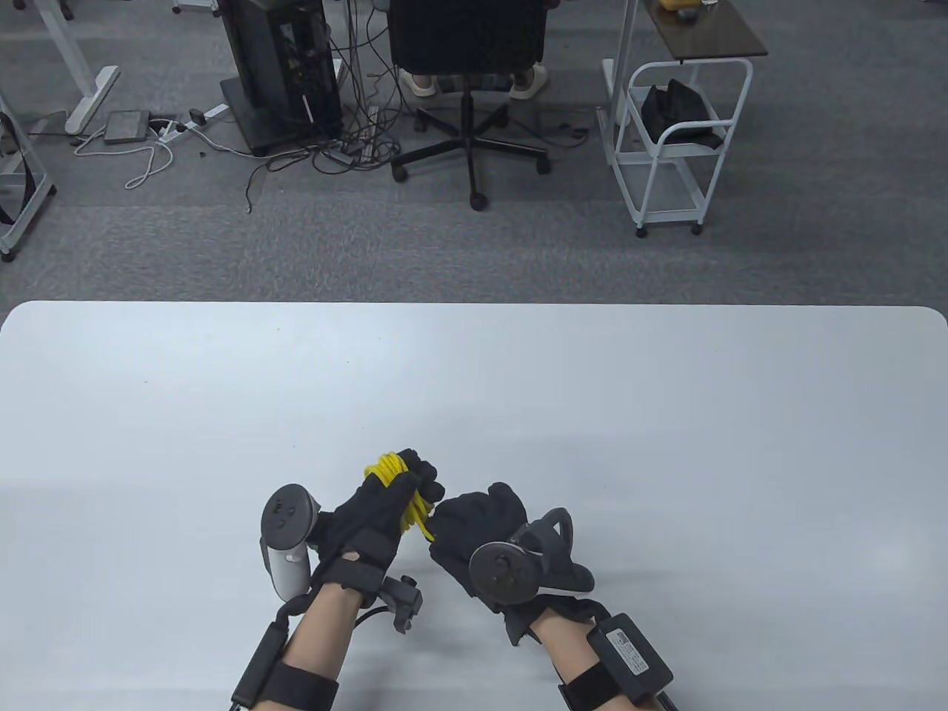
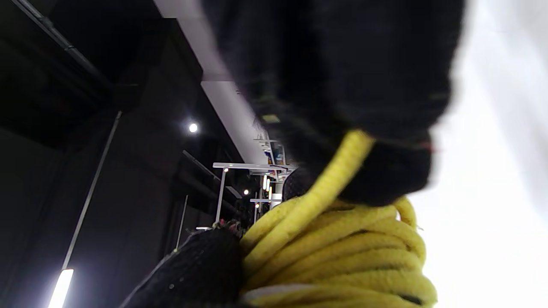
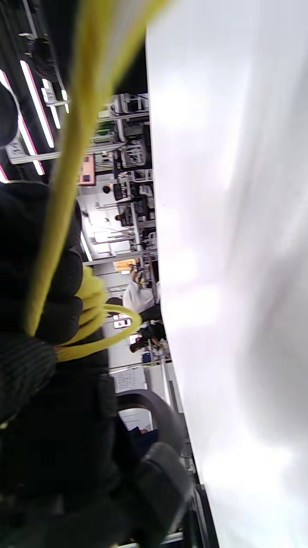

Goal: Coil the rope

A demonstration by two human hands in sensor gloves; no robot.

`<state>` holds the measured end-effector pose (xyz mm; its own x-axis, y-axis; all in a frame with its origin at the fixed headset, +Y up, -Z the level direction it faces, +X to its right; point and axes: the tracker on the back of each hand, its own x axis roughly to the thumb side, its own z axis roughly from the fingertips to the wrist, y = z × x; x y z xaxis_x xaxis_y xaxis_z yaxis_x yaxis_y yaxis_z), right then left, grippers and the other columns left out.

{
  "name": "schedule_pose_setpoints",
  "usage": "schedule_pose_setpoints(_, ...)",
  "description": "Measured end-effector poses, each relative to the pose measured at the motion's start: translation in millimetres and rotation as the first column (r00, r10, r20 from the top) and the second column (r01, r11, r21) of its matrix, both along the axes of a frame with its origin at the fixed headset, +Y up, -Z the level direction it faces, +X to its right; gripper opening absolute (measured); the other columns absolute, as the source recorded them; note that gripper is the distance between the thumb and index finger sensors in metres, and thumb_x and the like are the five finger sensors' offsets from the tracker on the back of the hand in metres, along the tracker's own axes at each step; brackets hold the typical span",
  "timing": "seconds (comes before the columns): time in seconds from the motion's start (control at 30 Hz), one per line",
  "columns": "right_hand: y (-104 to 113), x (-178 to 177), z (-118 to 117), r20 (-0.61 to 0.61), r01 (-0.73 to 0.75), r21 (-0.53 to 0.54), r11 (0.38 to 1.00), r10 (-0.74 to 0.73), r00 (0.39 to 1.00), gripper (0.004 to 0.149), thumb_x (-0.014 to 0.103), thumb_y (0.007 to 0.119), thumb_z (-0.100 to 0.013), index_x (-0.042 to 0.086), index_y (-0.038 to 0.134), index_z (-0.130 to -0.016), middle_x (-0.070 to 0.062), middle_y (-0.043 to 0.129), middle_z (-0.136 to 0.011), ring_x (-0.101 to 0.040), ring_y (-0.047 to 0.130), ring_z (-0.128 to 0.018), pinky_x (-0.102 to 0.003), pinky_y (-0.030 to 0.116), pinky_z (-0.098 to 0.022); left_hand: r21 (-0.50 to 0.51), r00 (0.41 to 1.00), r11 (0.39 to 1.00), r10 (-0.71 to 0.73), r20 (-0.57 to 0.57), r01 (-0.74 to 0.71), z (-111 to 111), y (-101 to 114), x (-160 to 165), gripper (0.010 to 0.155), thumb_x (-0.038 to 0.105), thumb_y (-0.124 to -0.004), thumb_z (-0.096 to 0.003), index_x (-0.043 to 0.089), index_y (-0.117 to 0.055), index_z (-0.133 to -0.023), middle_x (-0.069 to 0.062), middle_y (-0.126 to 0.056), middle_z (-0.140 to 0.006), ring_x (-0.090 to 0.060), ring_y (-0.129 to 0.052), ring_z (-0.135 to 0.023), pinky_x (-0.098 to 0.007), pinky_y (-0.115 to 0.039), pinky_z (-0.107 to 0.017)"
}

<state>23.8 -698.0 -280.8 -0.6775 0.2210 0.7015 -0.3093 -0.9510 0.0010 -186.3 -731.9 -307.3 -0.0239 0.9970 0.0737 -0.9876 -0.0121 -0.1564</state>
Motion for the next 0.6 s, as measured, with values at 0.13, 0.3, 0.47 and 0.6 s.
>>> schedule_pose_setpoints(0.13, -10, 4, -9, 0.012, -0.019, -0.114, 0.993, 0.020, 1.000, 0.041, 0.037, 0.071, -0.059, 0.015, 0.075, -0.093, -0.015, 0.076, -0.099, -0.044, 0.078, -0.085, -0.074, 0.051, -0.065, 0.027, 0.998, 0.998, 0.061, 0.030, -0.062, 0, 3, -1, 0.056, 0.042, -0.071, -0.0594, 0.012, -0.067, -0.106, -0.015, -0.088, -0.097, -0.017, -0.104, -0.077, -0.030, -0.083, -0.061)
schedule_pose_setpoints(0.3, -18, 14, -19, 0.085, -0.013, -0.189, 0.982, 0.029, 0.996, 0.041, 0.038, 0.070, -0.059, 0.015, 0.076, -0.092, -0.015, 0.077, -0.098, -0.044, 0.079, -0.085, -0.074, 0.051, -0.065, 0.004, 0.988, 0.992, 0.127, 0.093, -0.128, -1, 4, 5, 0.057, 0.039, -0.078, -0.0570, 0.012, -0.067, -0.106, -0.015, -0.088, -0.097, -0.017, -0.105, -0.077, -0.030, -0.084, -0.061)
schedule_pose_setpoints(0.47, -20, 21, -25, 0.156, -0.011, -0.196, 0.981, 0.043, 0.987, 0.041, 0.038, 0.070, -0.059, 0.015, 0.077, -0.092, -0.015, 0.077, -0.098, -0.044, 0.079, -0.084, -0.073, 0.052, -0.065, 0.007, 0.983, 0.997, 0.075, 0.166, -0.078, -2, 4, 10, 0.057, 0.038, -0.079, -0.0562, 0.009, -0.070, -0.105, -0.017, -0.092, -0.094, -0.016, -0.108, -0.071, -0.029, -0.087, -0.057)
schedule_pose_setpoints(0.6, -22, 26, -29, 0.185, -0.016, -0.205, 0.979, 0.054, 0.981, 0.041, 0.039, 0.070, -0.059, 0.015, 0.077, -0.092, -0.015, 0.077, -0.098, -0.045, 0.079, -0.084, -0.073, 0.052, -0.065, -0.003, 0.961, 0.999, 0.050, 0.272, -0.051, -3, 4, 19, 0.056, 0.038, -0.079, -0.0562, 0.010, -0.072, -0.105, -0.016, -0.093, -0.093, -0.016, -0.108, -0.070, -0.029, -0.087, -0.057)
